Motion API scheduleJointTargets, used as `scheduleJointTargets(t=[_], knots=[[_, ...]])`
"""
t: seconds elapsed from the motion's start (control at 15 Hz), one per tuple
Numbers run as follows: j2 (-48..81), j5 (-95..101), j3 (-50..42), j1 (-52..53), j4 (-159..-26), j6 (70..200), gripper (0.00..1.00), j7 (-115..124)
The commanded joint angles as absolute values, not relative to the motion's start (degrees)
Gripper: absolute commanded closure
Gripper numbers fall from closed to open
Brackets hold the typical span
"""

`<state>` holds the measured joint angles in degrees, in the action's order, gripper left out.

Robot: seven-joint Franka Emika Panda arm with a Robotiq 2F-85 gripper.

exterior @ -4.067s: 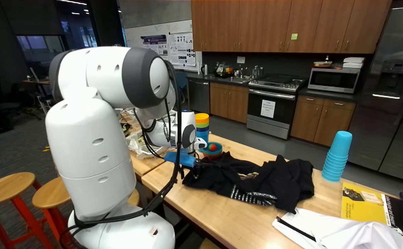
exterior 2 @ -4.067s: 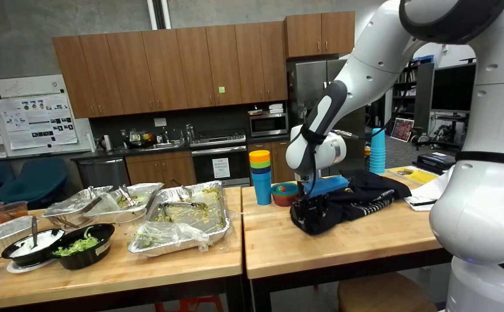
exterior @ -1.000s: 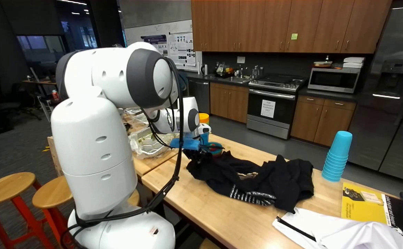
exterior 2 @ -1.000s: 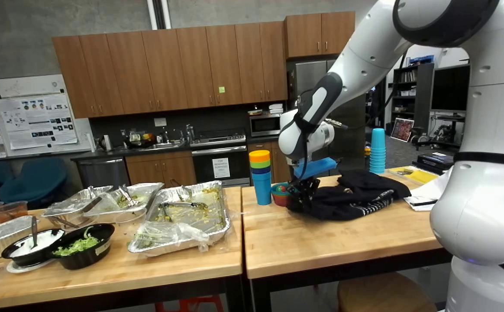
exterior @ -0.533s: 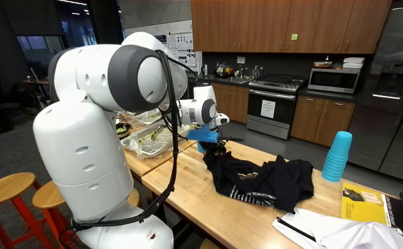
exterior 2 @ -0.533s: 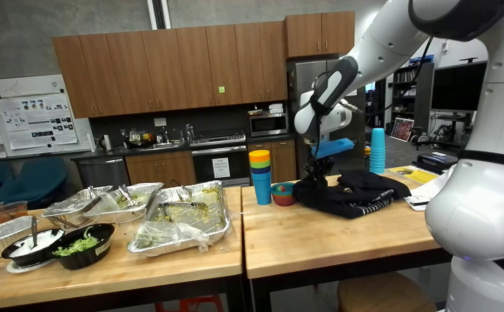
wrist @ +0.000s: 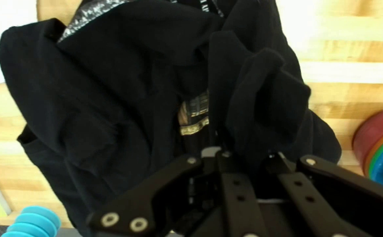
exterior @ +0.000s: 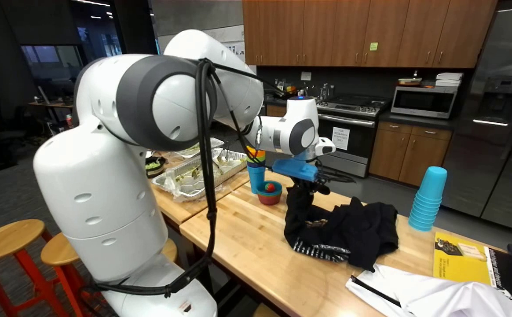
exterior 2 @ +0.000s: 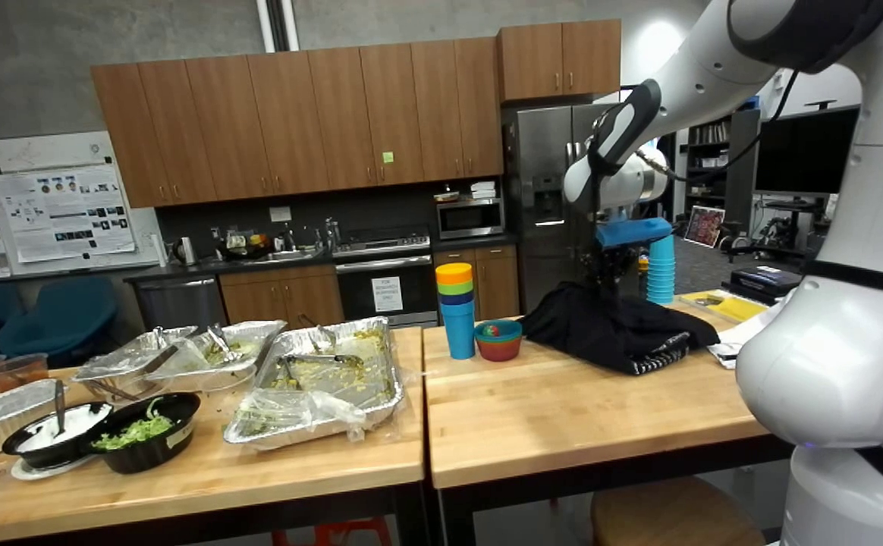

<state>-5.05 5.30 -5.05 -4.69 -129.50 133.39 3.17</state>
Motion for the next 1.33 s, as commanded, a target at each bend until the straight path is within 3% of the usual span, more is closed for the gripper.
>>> scheduleJointTargets(t=[0.0, 1.27], knots=[[-4.2, 3.2, -7.5, -7.0, -126.2, 131.8, 0.97, 0.8], [13.1, 3.0, -15.4, -16.1, -109.9, 130.2, 0.97, 1.6]])
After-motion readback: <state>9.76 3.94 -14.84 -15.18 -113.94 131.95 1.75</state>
